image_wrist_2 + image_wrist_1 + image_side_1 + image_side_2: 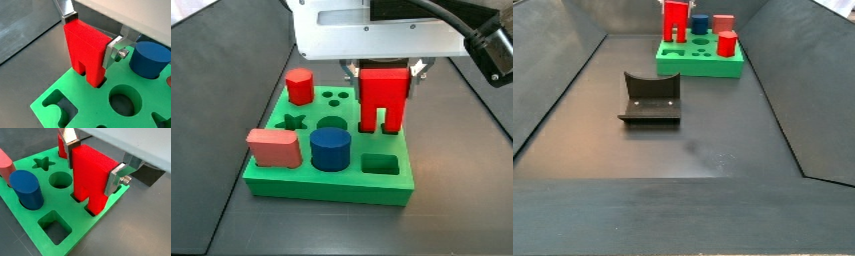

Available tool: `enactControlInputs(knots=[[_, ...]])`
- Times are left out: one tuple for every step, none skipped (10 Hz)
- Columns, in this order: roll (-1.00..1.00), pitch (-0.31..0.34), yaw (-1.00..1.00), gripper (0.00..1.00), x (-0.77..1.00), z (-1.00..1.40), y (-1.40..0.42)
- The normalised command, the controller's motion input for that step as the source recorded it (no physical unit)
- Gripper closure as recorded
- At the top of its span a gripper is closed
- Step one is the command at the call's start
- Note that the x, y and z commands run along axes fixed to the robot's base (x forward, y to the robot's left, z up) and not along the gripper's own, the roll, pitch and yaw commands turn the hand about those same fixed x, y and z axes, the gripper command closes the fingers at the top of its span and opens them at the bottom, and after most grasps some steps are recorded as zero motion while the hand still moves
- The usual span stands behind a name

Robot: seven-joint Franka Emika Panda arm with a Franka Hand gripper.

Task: Pick up the double-square object. Move up. Move to above the board. Insert the double-square object.
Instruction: Insert the double-square object.

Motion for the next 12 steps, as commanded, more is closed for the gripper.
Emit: enactControlInputs(knots=[[0.26, -0.187, 0.02, 1.00, -0.10, -0.68, -0.22], [0.18, -0.149, 0.00, 1.00, 0.00, -0.60, -0.31], [0.09, -0.050, 0.00, 1.00, 0.06, -0.45, -0.31], [0.04, 0.000, 0.00, 1.00, 0.02, -0.23, -0.16], [0.08, 0.000, 0.00, 1.00, 0.00, -0.19, 0.00], [0.25, 0.000, 0.06, 1.00, 0.06, -0.71, 0.00], [0.23, 0.000, 0.00, 1.00, 0.23, -0.83, 0.00], [0.06, 0.079, 0.00, 1.00, 0.25, -1.00, 0.09], [0.03, 0.114, 0.02, 1.00, 0.30, -0.97, 0.12], [0.02, 0.137, 0.04, 1.00, 0.31, -0.92, 0.10], [0.04, 0.134, 0.05, 1.00, 0.32, -0.91, 0.03], [-0.05, 0.036, 0.00, 1.00, 0.33, -0.61, 0.01]])
